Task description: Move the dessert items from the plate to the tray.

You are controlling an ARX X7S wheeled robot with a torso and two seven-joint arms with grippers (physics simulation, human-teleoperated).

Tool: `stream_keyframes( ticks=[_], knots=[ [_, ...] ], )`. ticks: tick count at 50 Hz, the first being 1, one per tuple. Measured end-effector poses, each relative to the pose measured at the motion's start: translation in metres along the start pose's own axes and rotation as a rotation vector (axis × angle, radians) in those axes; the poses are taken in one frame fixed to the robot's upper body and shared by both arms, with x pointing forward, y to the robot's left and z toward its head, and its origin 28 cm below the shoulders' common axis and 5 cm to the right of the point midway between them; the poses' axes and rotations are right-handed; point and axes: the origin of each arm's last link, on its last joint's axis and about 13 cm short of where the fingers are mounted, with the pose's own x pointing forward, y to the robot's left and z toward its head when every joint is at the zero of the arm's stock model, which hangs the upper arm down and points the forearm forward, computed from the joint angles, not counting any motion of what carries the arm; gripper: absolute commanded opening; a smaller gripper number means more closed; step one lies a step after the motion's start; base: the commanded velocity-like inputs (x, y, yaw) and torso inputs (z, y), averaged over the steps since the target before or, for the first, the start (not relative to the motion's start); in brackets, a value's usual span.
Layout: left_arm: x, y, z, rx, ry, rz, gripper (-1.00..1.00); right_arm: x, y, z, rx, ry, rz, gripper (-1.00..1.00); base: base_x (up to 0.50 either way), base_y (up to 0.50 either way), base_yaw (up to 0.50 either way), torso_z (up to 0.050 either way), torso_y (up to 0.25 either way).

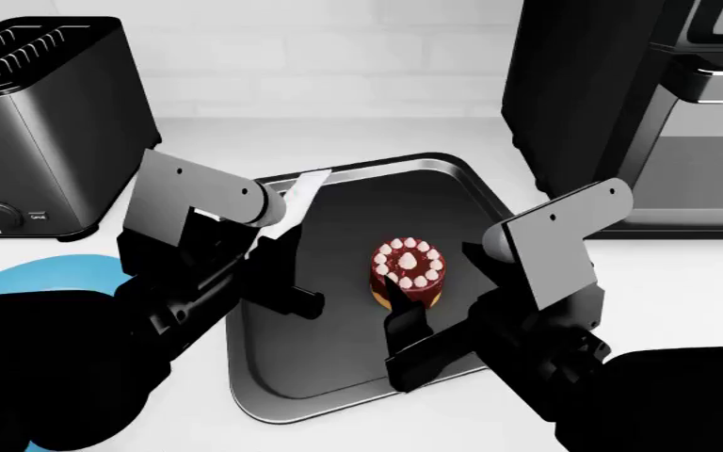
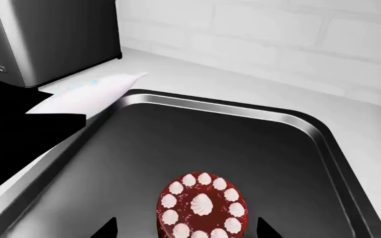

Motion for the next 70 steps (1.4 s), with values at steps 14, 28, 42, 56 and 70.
stream_keyframes(
  ticks=[14, 28, 42, 56, 70],
  knots=[
    [0.003, -0.001, -0.003, 0.015, 0.001, -0.006, -1.0, -0.004, -0.002, 0.006, 0.012, 0.003, -0.02, 1.0, 0.06, -0.01, 0.01, -0.006, 0.0],
    [0.004, -0.003, -0.005, 0.03, -0.005, -0.015, -1.0, -0.004, -0.003, 0.006, 0.024, 0.014, -0.031, 1.0, 0.06, -0.01, 0.01, -0.012, 0.0],
    [0.007, -0.008, -0.031, -0.01, 0.1, -0.039, 1.0, -0.006, -0.004, 0.01, 0.013, -0.006, -0.042, 1.0, 0.04, -0.01, 0.01, -0.004, 0.0],
    [0.005, -0.009, -0.036, -0.025, 0.127, -0.04, 1.0, -0.029, -0.017, 0.075, -0.164, -0.336, -0.159, 1.0, 0.0, 0.0, 0.0, 0.0, 0.0],
    [-0.002, -0.01, -0.019, -0.018, 0.072, -0.038, 1.0, -0.04, -0.019, 0.092, -0.216, -0.44, -0.202, 1.0, 0.0, 0.0, 0.0, 0.0, 0.0]
  ],
)
